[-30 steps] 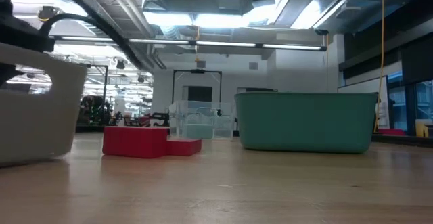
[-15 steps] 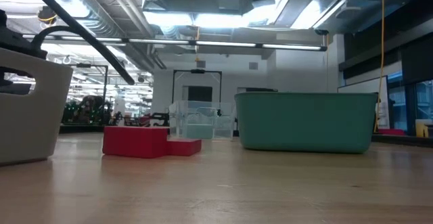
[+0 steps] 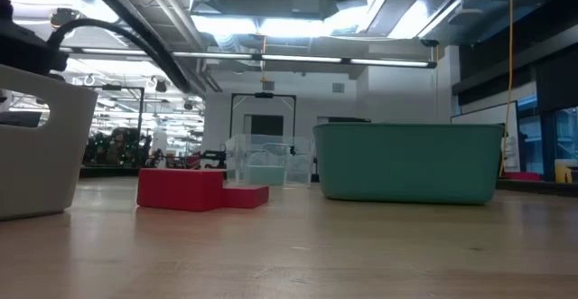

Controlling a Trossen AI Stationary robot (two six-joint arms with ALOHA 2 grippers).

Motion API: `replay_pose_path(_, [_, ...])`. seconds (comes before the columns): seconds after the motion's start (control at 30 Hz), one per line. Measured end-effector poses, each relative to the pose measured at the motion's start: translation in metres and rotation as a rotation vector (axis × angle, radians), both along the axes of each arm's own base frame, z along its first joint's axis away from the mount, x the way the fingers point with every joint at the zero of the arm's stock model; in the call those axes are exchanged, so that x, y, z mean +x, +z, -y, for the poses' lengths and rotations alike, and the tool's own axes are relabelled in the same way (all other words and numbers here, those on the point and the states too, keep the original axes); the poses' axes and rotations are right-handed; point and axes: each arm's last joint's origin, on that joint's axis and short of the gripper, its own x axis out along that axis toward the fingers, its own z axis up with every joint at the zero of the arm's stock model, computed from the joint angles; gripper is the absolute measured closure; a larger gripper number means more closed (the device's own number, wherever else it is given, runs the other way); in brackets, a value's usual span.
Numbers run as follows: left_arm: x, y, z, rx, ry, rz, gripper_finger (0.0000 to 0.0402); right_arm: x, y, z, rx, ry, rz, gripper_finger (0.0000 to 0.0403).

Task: Sort & place blocks by color
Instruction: Put the blue block into the green bin

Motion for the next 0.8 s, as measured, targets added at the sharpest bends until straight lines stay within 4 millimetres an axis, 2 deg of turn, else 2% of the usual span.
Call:
replay_pose_path(0.23, [0.003,0.007,0.002,-0.004,0.000,0.005,0.0398,0.000,0.000,0.000,-0.002,0.000,0.000,0.0162])
replay_pose_path(0.43, [0.012,0.032,0.010,-0.027,-0.001,0.025,0.0398,0.000,0.000,0.000,-0.003,-0.001,0.000,0.0162])
replay_pose_path(0.6, [0.020,0.075,0.010,-0.105,0.020,0.142,0.0399,0.000,0.000,0.000,-0.003,-0.001,0.000,0.0162])
replay_pose_path(0.8, [0.029,0.158,-0.008,-0.160,0.083,0.495,0.0399,0.000,0.003,0.000,0.004,-0.001,0.031,0.0162])
